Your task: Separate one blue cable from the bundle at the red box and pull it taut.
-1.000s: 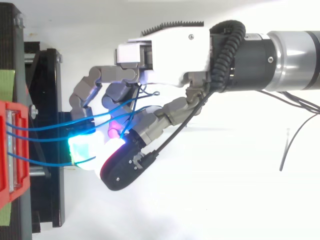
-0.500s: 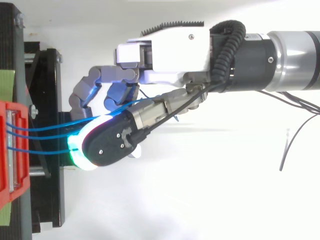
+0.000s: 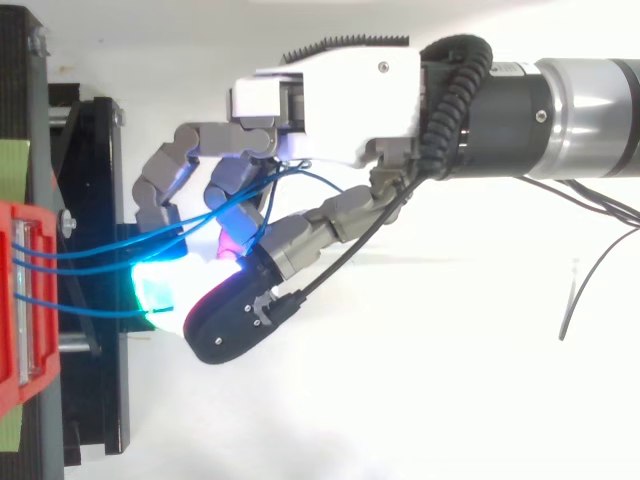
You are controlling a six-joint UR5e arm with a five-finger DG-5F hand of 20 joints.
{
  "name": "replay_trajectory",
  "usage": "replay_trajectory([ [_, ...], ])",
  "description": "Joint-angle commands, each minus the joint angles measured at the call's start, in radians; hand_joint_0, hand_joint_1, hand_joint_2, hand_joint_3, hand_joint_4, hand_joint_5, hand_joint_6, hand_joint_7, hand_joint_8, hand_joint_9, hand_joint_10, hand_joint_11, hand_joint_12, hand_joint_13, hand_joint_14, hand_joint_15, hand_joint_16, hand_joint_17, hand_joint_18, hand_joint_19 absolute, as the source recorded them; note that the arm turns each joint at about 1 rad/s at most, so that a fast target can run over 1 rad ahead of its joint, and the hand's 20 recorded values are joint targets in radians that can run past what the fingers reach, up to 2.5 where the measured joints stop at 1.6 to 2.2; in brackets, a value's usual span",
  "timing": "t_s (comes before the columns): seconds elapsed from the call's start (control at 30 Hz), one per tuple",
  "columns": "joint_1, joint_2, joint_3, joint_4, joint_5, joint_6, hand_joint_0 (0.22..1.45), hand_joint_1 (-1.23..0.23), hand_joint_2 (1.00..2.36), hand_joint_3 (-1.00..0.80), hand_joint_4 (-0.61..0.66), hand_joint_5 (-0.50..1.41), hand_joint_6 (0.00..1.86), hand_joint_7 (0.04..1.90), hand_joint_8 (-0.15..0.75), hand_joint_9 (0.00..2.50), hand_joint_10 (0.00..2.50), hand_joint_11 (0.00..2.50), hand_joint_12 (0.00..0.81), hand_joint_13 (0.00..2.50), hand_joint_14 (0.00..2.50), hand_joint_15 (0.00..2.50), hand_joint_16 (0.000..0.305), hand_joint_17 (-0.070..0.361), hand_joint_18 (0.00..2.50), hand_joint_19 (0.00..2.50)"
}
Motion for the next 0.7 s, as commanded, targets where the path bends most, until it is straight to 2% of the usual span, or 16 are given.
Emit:
replay_trajectory([
  [0.0,0.0,0.0,0.0,0.001,0.002,-0.025,0.79,-0.88,1.0,-0.5,0.08,-0.19,0.95,0.95,0.313,0.96,1.23,1.41,0.395,1.2,0.03,1.04,0.044,0.098,1.0,0.68],
  [0.23,0.002,0.0,0.0,0.01,0.008,-0.028,0.73,-0.95,1.0,-0.5,0.11,-0.17,0.94,0.97,0.311,1.01,1.13,1.48,0.39,1.2,0.03,1.04,0.043,0.096,1.0,0.68],
  [0.47,0.002,0.0,0.0,0.01,0.008,-0.028,0.71,-1.0,1.0,-0.5,0.06,-0.14,0.95,1.01,0.311,1.09,1.0,1.55,0.38,1.21,0.03,1.05,0.04,0.089,1.01,0.68],
  [0.67,0.003,0.0,0.002,0.01,0.008,-0.028,0.65,-1.04,1.0,-0.5,0.04,-0.11,0.94,1.07,0.299,1.19,0.84,1.64,0.368,1.25,0.03,1.08,0.037,0.084,1.01,0.69],
])
